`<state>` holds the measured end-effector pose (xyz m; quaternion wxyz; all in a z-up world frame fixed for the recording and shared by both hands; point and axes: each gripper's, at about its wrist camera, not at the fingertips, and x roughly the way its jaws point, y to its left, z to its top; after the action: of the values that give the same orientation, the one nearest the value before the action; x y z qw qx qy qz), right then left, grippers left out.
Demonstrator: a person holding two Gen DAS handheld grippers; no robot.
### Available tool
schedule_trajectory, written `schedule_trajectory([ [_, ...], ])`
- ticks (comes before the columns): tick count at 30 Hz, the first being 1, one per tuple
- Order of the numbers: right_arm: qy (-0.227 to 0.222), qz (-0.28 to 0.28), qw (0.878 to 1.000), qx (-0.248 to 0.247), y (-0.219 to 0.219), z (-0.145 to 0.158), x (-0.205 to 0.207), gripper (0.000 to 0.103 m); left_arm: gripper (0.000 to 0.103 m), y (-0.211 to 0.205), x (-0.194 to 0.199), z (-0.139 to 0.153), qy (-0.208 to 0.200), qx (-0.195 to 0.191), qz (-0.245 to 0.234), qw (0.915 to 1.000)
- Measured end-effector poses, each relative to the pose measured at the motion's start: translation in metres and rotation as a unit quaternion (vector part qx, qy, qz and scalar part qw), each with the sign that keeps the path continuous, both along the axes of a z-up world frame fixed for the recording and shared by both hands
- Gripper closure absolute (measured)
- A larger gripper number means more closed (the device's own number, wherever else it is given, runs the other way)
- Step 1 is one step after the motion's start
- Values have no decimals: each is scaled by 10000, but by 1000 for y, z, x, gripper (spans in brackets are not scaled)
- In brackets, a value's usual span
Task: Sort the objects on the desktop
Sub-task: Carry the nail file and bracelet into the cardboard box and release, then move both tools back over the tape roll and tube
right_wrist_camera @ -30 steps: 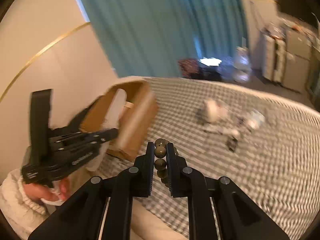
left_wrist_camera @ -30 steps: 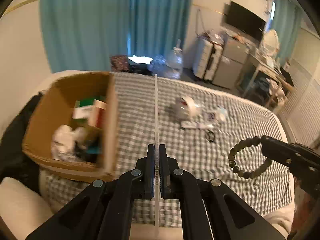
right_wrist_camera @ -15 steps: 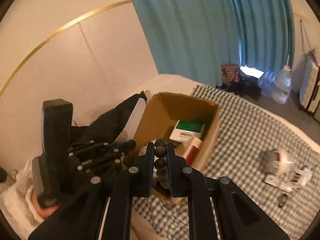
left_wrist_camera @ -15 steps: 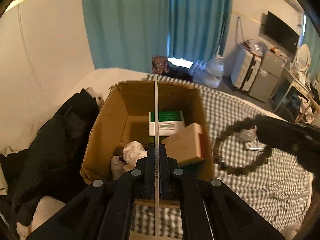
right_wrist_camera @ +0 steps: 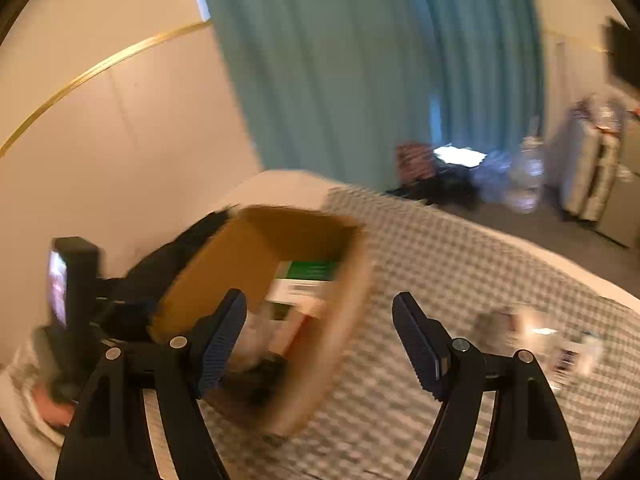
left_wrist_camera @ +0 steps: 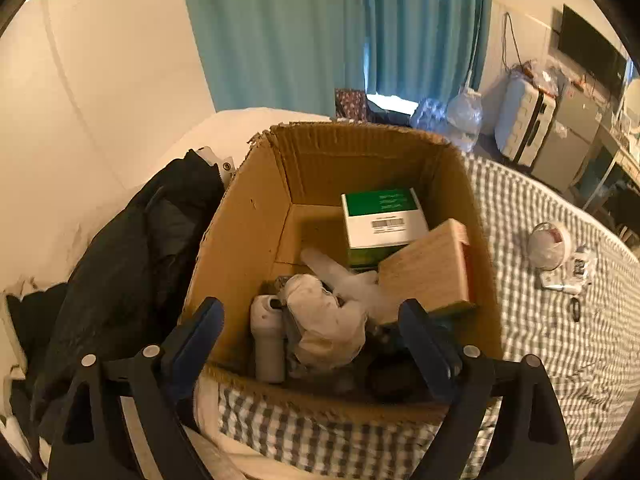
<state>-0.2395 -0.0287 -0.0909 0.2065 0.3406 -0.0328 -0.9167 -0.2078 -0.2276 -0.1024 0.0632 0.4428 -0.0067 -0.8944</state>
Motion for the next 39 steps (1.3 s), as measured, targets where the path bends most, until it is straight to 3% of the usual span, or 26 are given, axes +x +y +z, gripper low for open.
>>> schedule_trajectory([
  [5,305,-715,9961,428,92,-7,63,27,7,32,31,31,274,-54,-87,9996],
  [9,211,-1247,9894,718,176,-7,128,27,2,75,56,66,597,-213,-400,9972],
  [14,145,-1807,9818,565,246,20,183,27,0,132,90,110,1066,-299,-628,9919],
  [16,227,-1859,9815,408,266,38,204,22,0,158,105,124,1161,-265,-693,9905],
  [20,461,-1864,9814,27,284,65,239,19,0,206,132,137,1241,-179,-902,9880],
  [28,804,-1697,9820,212,281,86,278,19,0,275,174,134,1260,-274,-1342,9825],
  [33,694,-1724,9825,127,280,73,271,19,0,286,175,123,1259,-267,-1424,9814],
  [39,462,-1783,9829,-50,270,35,233,19,0,284,149,91,1038,-305,-1311,9854],
])
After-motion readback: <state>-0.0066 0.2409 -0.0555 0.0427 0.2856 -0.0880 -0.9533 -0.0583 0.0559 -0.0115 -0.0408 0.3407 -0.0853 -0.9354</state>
